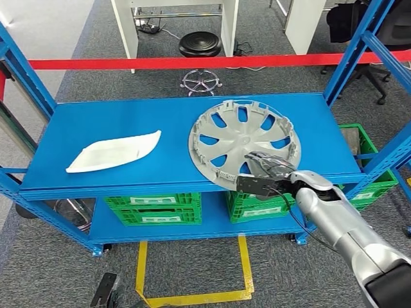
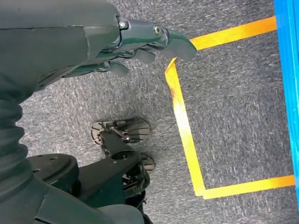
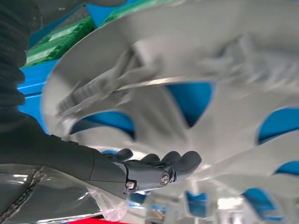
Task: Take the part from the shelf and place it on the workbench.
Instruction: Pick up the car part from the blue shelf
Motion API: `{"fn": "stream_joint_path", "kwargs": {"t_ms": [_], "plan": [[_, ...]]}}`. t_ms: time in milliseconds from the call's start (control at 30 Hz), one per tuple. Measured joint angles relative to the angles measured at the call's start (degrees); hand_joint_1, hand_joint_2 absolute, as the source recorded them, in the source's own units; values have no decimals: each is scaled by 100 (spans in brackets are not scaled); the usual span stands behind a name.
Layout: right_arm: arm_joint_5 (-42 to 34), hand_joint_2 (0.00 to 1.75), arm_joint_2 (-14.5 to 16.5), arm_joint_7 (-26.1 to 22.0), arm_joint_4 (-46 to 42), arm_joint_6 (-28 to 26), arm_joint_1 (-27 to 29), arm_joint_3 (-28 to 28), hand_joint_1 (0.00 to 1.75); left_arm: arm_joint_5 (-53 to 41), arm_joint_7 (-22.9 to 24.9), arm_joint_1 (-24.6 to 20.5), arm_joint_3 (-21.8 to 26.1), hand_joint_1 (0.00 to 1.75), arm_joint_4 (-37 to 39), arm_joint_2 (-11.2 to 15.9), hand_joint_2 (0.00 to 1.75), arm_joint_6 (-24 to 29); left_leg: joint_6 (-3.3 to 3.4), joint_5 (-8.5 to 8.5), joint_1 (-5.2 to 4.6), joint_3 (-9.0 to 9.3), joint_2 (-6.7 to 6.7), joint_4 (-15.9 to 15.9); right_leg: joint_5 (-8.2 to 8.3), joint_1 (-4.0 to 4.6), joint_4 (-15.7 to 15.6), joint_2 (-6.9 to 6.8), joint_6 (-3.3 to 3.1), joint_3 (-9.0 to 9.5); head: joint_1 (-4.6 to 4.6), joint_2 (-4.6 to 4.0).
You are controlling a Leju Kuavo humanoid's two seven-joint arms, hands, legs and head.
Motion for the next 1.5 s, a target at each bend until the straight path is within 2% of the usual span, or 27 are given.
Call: {"fn": "stream_joint_path", "kwargs": {"t_ms": [200, 233, 333, 367, 667, 900, 1033, 1233, 1367, 1500], "plan": [[-77, 175, 179, 127, 157, -55, -46, 250, 0, -1, 10, -4, -37, 0, 2, 4, 175, -1, -1, 2, 0, 0, 0, 0, 0, 0, 0, 0, 0, 0, 0, 0], [-81, 175, 193, 162, 212, -90, -59, 275, 22, 0, 12, -4, -45, 0, 2, 5, 175, -1, -1, 3, 0, 0, 0, 0, 0, 0, 0, 0, 0, 0, 0, 0], [-15, 175, 216, 302, 425, -262, -113, 337, 151, 13, 21, -4, -60, 0, 2, 8, 175, 4, -1, 3, 0, 1, 0, 0, 0, -1, 0, -1, 0, 0, 0, 0], [42, 175, 220, 354, 511, -345, -136, 358, 173, 21, 25, -4, -61, 0, 2, 9, 175, 9, -1, 3, 0, 1, 0, 0, 0, -1, 0, -1, 0, 1, 0, 0], [750, 175, 246, 786, 1024, -755, -291, 570, 175, 85, 32, -6, -64, 0, 2, 10, 175, 34, -2, 9, 0, 8, 5, 2, 13, -1, -1, 10, 0, 4, -1, 0], [1303, 175, 311, 964, 1043, -847, -356, 785, 175, 143, 14, -8, -66, 0, 2, 10, 175, 45, -3, 32, 0, 9, 5, 2, 30, 0, -1, 6, -2, 4, -1, 0], [1583, 175, 328, 1059, 853, -1084, -321, 865, 175, 208, -47, -4, -66, 0, 2, 10, 175, 43, -6, 44, 0, 2, 5, 2, 44, 0, 1, 9, -5, -5, 1, 0], [1909, 175, 201, 1170, -96, -1265, -129, 880, 175, 534, -259, 18, -36, 0, 2, 17, 175, -149, -4, 53, 0, -15, 6, 2, 51, 0, 2, 7, -5, -23, 1, 0], [2307, 175, -41, 1260, -1322, -1336, 158, 881, 175, 781, -411, 47, 88, 0, 2, 22, 175, -383, -4, 55, 0, -46, 7, 3, 54, -1, 7, 12, -5, -55, 0, 0], [2705, 175, -280, 1381, -2595, -1453, 491, 906, 175, 799, -437, 58, 152, 0, 2, 28, 175, -368, -4, 54, 1, -66, 6, 4, 53, 0, 7, 9, -5, -76, -1, 0]]}}
